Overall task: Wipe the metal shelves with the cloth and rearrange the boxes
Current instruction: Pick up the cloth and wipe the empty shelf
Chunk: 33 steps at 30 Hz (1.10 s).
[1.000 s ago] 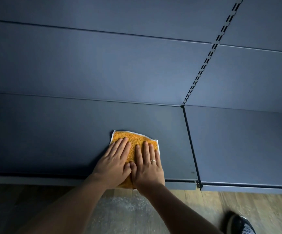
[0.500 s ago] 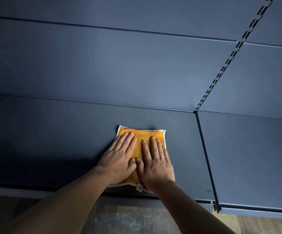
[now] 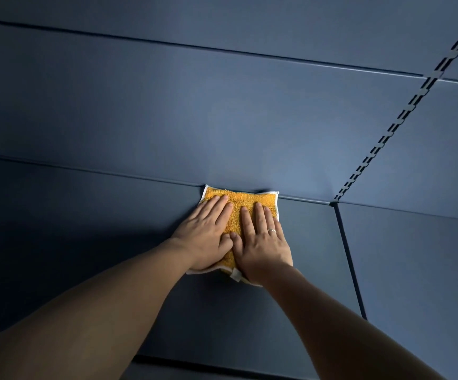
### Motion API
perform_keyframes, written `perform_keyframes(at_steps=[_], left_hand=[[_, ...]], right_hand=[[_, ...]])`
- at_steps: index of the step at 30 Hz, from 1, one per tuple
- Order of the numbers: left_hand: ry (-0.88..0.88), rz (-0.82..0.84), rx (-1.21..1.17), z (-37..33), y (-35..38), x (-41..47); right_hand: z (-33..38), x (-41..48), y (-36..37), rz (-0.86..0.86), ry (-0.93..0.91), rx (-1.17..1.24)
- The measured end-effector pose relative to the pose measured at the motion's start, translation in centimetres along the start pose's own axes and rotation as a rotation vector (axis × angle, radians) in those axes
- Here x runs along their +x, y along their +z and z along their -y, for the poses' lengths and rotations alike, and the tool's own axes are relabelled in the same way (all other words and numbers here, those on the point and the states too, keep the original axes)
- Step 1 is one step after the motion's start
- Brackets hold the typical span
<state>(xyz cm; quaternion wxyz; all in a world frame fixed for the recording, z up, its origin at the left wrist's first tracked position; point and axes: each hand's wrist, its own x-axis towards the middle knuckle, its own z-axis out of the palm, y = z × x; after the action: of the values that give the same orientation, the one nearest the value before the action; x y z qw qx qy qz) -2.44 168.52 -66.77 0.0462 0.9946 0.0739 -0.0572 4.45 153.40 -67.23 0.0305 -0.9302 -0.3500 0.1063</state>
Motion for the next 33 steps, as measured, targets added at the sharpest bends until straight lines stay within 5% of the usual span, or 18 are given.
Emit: perform_keyframes(at_steps=[14,25,33], left_hand=[[0.005,-0.002,-0.008,1.2,-0.5,2.3],[-0.106,-0.028,0.005,7.6,-0.3,-2.3],[-0.126,-0.013,0.013,6.1,0.5,-5.3]], right_hand=[[0.1,2.5,-0.7,0.009,-0.003,-0.038],[8.0,3.5,0.1,0.031,-0.080,-0.028],[8.3,0.6,1.4,-0.004,-0.100,-0.023]])
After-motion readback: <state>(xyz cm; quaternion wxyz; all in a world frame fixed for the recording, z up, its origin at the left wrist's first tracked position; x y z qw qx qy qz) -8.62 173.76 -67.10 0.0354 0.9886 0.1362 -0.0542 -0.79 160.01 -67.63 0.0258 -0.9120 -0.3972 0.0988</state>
